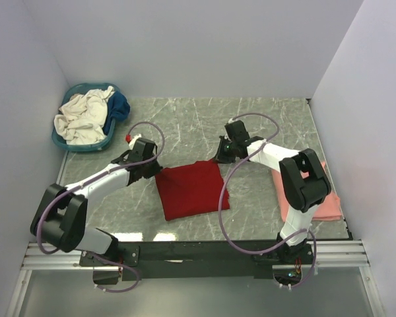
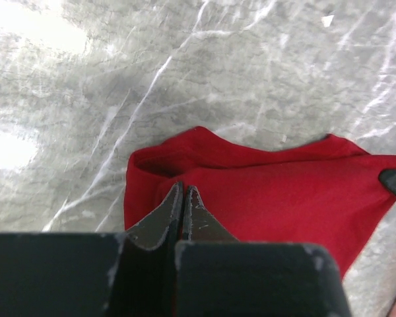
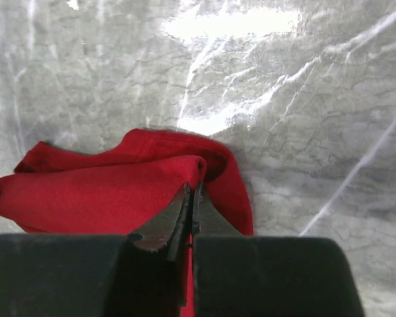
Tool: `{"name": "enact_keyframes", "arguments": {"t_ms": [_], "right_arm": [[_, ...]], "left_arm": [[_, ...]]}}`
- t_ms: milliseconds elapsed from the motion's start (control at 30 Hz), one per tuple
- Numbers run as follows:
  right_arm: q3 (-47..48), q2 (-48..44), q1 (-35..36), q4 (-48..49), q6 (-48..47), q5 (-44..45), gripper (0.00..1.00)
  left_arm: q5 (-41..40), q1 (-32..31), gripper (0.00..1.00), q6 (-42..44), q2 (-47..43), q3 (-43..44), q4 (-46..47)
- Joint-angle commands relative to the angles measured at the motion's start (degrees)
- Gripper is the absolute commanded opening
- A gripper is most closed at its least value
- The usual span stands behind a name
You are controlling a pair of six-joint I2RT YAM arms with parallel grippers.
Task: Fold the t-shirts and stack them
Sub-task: Fold the tshirt
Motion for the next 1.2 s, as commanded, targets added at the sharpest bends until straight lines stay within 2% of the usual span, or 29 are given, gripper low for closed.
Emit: {"name": "enact_keyframes", "arguments": {"t_ms": [0,100,200,467,633,700,733,767,800,833,900,933,1000,1167], "right_arm": [[2.35,-6.0,-0.03,-0.71,0.02,1.92,0.0],[4.1,-6.71,-0.03,-0.71,0.28,2.37,0.0],[7.96,-3.47,-0.12,-1.68,0.28,2.1,0.0],[18.16,9.63,-1.26,-0.89,0.19,0.7,0.0],[26.25,15.86,-2.67,-3.25,-1.21,-0.45,0.0],[29.23,16.75,-3.11,-5.35,-1.83,-0.71,0.04],[29.94,17.11,-3.46,-6.07,-2.35,-0.71,0.13],[30.47,16.93,-3.63,-7.12,-2.71,-0.62,0.19],[31.17,16.59,-3.72,-7.65,-3.14,-0.45,0.27],[31.35,15.54,-3.72,-8.18,-4.11,-0.19,0.4],[31.62,14.3,-3.99,-9.84,-4.9,1.39,0.47],[31.36,12.56,-3.9,-10.37,-5.6,2.09,0.5],[30.14,10.61,-3.99,-11.86,-5.61,3.68,0.5],[21.18,1.83,-2.85,-9.51,-4.12,2.1,0.49]], "left_arm": [[-1.55,0.42,0.01,0.92,-5.56,2.38,-2.05],[-2.6,1.47,0.01,1.54,-6.19,2.73,-3.37],[-1.73,3.84,0.01,1.89,-4.35,2.82,-2.94],[1.7,12.01,0.01,0.4,1.97,1.94,1.28],[2.75,14.31,0.01,0.22,5.85,2.73,2.77],[3.98,15.53,0.01,0.13,6.64,2.47,3.74],[5.03,15.89,0.01,0.13,6.64,2.3,4.0],[5.22,16.33,0.05,0.05,6.29,2.47,4.18],[5.3,16.51,0.22,0.13,5.86,2.38,4.01],[5.13,16.6,0.29,0.22,5.24,2.47,4.01],[4.69,16.6,0.46,0.22,2.96,2.38,3.31],[4.52,16.6,0.49,0.13,2.08,2.47,3.13],[4.43,16.25,0.51,0.57,-0.91,2.29,2.34],[1.88,12.21,0.51,1.45,-8.02,1.59,-0.65]]}}
